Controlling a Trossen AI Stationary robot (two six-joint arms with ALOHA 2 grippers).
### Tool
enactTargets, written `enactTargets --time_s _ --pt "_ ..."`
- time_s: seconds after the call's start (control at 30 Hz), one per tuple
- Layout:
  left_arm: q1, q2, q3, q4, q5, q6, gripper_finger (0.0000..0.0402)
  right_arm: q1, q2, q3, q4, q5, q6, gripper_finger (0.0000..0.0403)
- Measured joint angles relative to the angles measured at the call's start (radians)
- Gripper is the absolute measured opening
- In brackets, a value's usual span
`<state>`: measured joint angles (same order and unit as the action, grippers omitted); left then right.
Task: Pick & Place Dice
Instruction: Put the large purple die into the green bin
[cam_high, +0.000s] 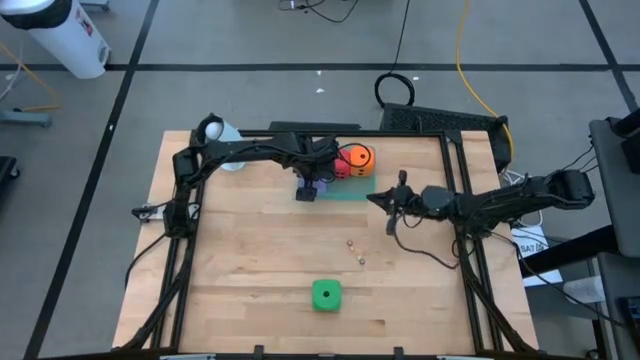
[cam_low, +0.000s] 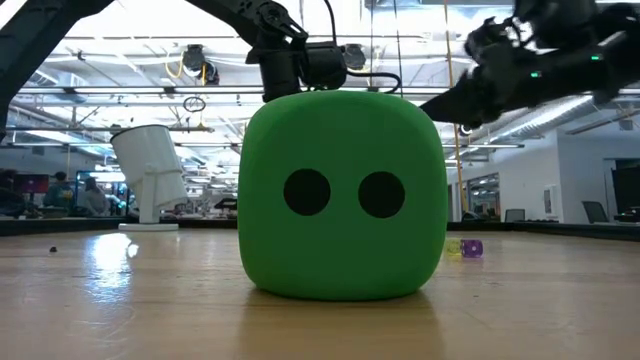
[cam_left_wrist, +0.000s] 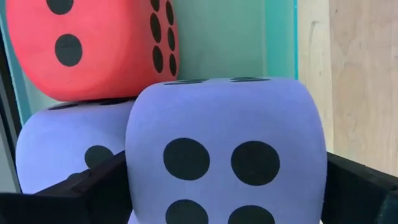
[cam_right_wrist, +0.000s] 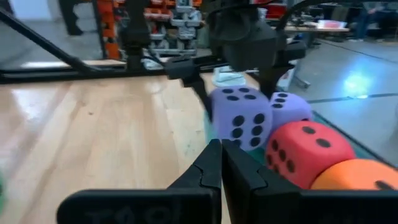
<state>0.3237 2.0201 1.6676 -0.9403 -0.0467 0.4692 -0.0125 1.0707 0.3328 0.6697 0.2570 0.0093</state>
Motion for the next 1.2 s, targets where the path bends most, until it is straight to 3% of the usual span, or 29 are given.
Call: enactTargets --time_s 0.27,0.47,0.63,0.83,1.2 --pt "0.003 -0.001 0.001 -0.007 -0.002 0.001 0.0397 -0.124 0.252 0.186 0.023 -0.126 0.011 0.0" --pt "0.003 -0.002 0.002 -0.019 -0.002 -0.001 0.0398 -0.169 0.449 0.18 0.342 -0.075 0.032 0.0" --pt "0.003 -0.003 0.002 -0.029 -0.002 -0.001 0.0398 -0.209 0.579 0.189 0.483 -0.134 0.086 0.0" --pt "0.003 -0.003 0.002 -0.027 -0.004 -0.001 0.0399 -0.238 0.688 0.292 0.484 -0.211 0.083 0.0" --pt "0.0 -0.003 0.002 -0.015 -0.003 0.0 0.0399 -0.251 0.766 0.478 0.259 -0.261 0.009 0.0"
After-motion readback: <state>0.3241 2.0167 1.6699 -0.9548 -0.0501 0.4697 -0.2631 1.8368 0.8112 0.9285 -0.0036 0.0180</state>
